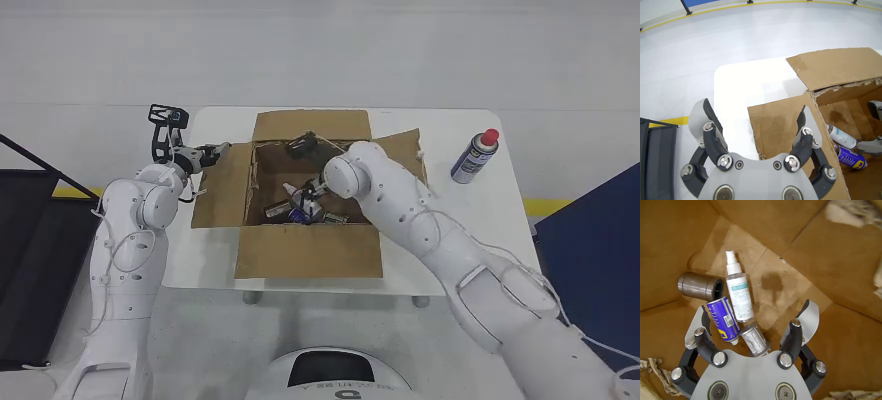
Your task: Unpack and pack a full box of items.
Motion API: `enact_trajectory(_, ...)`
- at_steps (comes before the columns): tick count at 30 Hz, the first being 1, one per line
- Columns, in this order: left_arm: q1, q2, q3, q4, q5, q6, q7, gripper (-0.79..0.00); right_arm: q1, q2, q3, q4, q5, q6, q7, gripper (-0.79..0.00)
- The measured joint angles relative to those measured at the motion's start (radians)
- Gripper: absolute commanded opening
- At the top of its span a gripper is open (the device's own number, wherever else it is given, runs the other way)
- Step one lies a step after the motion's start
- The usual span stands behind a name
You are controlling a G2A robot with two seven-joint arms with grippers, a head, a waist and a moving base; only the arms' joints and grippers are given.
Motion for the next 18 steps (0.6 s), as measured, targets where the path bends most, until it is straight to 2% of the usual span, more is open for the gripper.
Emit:
enact_trajectory(7,0.0,0.0,0.0,0.0,0.0,0.0,0.0,0.0,0.039,-0.055,-0.073,0.125,-0.002,-0.022,-0.001,-0.172)
enact_trajectory(11,0.0,0.0,0.0,0.0,0.0,0.0,0.0,0.0,0.061,-0.093,-0.107,0.203,0.004,-0.027,-0.018,-0.286)
enact_trajectory(13,0.0,0.0,0.0,0.0,0.0,0.0,0.0,0.0,0.074,-0.113,-0.117,0.245,0.018,-0.04,-0.026,-0.394)
enact_trajectory(18,0.0,0.0,0.0,0.0,0.0,0.0,0.0,0.0,0.104,-0.159,-0.135,0.353,0.049,-0.074,-0.049,-0.422)
